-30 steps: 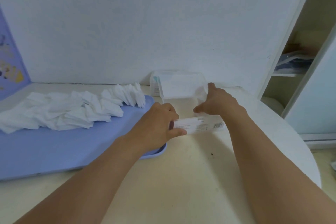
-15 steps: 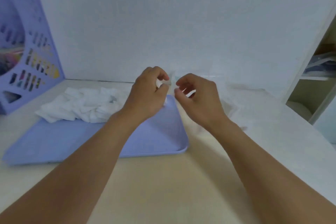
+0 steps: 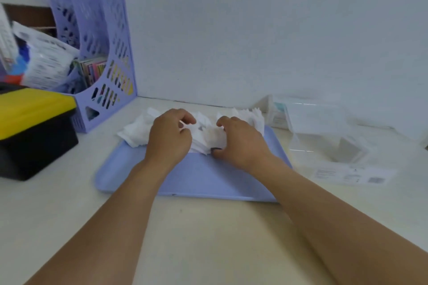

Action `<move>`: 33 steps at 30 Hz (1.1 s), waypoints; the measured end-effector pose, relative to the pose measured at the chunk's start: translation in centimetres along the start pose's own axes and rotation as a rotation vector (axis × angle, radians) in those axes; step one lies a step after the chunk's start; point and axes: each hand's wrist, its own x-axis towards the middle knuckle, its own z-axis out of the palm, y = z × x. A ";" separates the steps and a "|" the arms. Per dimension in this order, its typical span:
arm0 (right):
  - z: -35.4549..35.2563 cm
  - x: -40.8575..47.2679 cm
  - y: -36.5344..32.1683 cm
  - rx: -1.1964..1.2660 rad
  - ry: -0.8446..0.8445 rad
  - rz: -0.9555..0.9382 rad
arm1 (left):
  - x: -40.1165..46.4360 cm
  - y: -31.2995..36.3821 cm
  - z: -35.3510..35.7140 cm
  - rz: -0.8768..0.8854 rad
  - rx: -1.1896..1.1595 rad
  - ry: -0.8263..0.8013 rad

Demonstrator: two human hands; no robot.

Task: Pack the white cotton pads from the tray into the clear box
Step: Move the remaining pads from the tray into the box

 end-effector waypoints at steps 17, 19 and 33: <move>-4.5 -1.4 2.5 0.922 0.185 0.215 | -0.8 1.4 0.6 0.081 -0.016 0.004; -7.1 -2.8 3.5 1.386 -0.013 0.262 | -1.2 3.5 0.6 -0.098 -0.366 0.003; -10.8 -6.2 10.7 1.147 -0.004 0.194 | -1.7 13.1 5.7 -0.355 -0.866 -0.702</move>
